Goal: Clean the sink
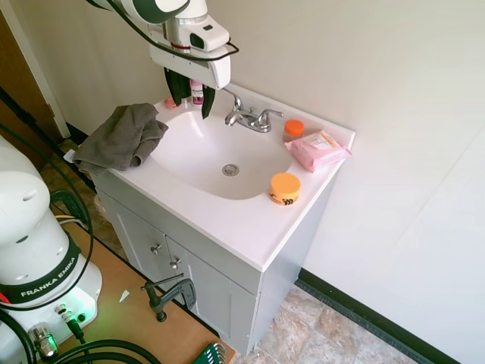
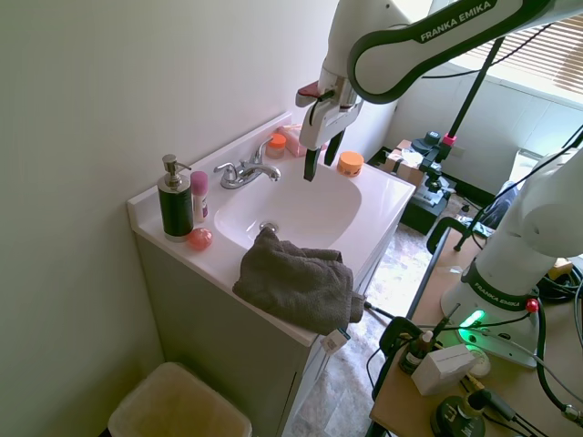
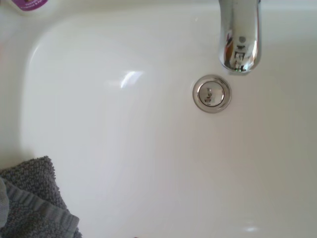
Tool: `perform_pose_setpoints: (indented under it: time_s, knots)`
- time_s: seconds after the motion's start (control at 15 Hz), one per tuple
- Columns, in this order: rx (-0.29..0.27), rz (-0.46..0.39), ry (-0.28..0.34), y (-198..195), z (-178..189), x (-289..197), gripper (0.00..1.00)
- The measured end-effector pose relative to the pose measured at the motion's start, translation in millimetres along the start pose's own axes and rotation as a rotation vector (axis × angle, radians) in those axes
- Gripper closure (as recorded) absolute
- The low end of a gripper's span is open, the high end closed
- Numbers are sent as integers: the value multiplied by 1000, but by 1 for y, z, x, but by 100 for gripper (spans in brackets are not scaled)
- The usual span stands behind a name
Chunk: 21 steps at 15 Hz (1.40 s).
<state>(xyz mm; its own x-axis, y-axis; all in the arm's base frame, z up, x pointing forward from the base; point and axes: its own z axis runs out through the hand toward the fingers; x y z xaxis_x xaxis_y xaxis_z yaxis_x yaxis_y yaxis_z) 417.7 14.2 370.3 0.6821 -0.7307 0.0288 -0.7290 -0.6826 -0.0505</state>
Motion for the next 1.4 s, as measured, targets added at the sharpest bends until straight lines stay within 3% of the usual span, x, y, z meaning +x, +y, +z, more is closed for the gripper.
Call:
perform_pose_setpoints:
  time_s: [0.27,0.53,1.0,1.4]
  knots:
    - [11,-42,19,-14,-1,-13,0]
    - [21,-142,52,-57,4,-89,0]
    - [11,-249,89,-69,37,-189,0]
    - [9,-206,109,-85,91,-211,0]
